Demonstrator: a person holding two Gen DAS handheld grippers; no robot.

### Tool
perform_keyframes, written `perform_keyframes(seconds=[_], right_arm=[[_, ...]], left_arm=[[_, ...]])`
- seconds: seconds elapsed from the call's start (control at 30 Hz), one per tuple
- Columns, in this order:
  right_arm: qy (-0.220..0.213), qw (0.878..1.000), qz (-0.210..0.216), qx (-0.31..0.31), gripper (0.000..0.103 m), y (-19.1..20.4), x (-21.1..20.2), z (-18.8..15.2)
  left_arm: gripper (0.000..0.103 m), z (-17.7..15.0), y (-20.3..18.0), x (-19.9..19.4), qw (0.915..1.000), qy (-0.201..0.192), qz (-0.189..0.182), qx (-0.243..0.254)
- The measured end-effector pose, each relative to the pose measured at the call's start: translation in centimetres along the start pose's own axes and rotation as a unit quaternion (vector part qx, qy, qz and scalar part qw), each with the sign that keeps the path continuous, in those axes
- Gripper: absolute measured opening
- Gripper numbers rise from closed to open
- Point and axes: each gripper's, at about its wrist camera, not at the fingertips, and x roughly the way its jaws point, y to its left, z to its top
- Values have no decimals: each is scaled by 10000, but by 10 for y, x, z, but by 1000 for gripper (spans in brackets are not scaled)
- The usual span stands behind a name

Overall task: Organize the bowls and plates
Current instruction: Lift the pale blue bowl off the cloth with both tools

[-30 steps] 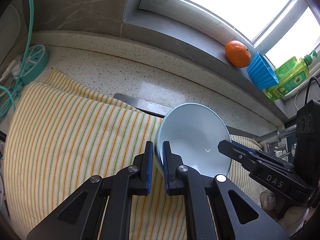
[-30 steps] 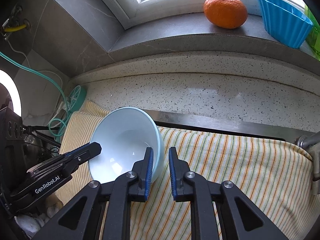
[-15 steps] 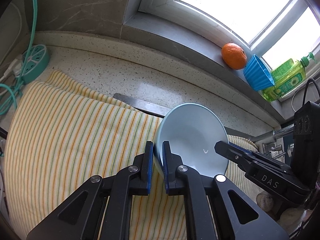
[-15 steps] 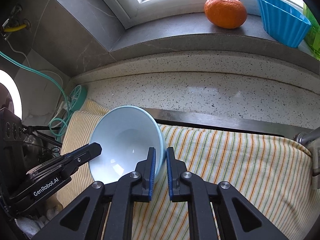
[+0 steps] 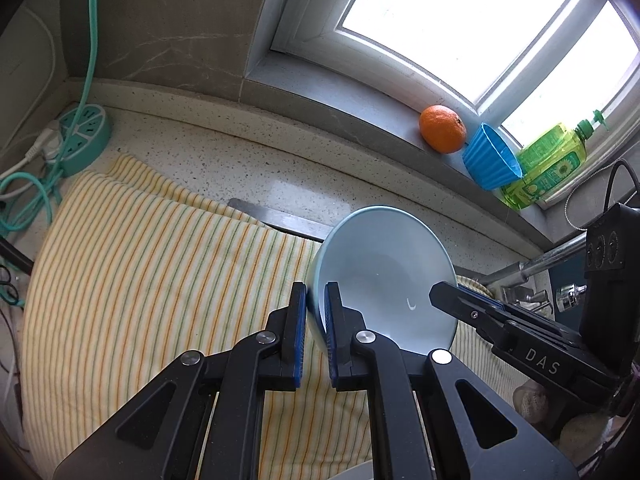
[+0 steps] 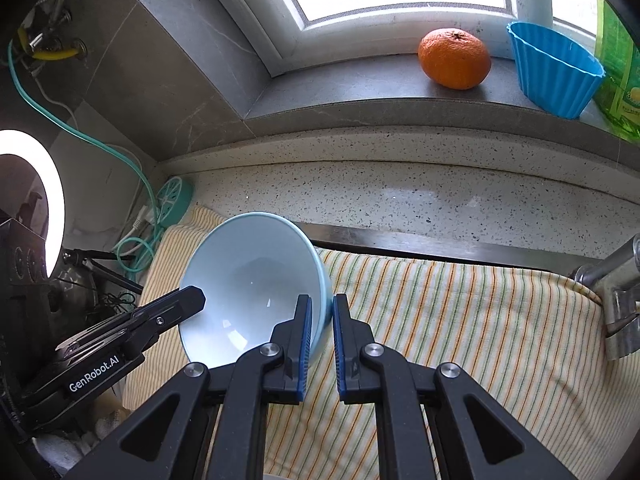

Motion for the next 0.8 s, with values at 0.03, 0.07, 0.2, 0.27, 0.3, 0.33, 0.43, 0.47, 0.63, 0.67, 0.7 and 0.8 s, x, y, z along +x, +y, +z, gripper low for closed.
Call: perform_keyframes(seconds=[0.03, 0.07, 0.2, 0.27, 0.3, 0.33, 0.43, 0.47, 0.63, 0.67, 0.7, 0.8], right_arm=[[-12, 10000, 3, -8, 10, 1, -3, -1], [-33, 10000, 4, -21, 10, 3, -8, -2], [-96, 9999, 33, -76, 10, 12, -22, -6], [-133, 9998, 53, -105, 10, 19, -28, -7], [-150, 9998, 64, -119, 10, 21, -32, -8], [-168, 9997, 75, -137, 10, 25, -35, -10], [-222, 9995, 85, -193, 10, 35, -45, -14], [-235, 9995, 96, -203, 10, 38, -47, -16], [-259, 9992, 125, -277, 10, 52, -57, -29], [-251, 9992, 138, -285, 10, 55, -58, -31], [-244, 9992, 153, -293, 10, 57, -59, -34], [-215, 9991, 204, -318, 10, 67, -61, -43]], left_arm=[[7, 0, -1, -3, 10000, -24, -8, 7], [7, 0, -1, -7, 10000, -48, -15, 12], [7, -3, -1, -21, 9999, -125, -57, 6], [7, -5, -1, -29, 9998, -173, -75, 12], [7, -6, 0, -33, 9998, -197, -80, 11], [7, -7, 1, -37, 9997, -220, -83, 6], [7, -11, 4, -47, 9996, -262, -112, -9], [7, -13, 6, -51, 9995, -282, -122, -18], [7, -23, 13, -70, 9992, -376, -137, -25], [7, -25, 14, -74, 9991, -397, -132, -31], [7, -27, 16, -78, 9990, -423, -122, -31], [7, -35, 21, -91, 9987, -503, -88, -25]])
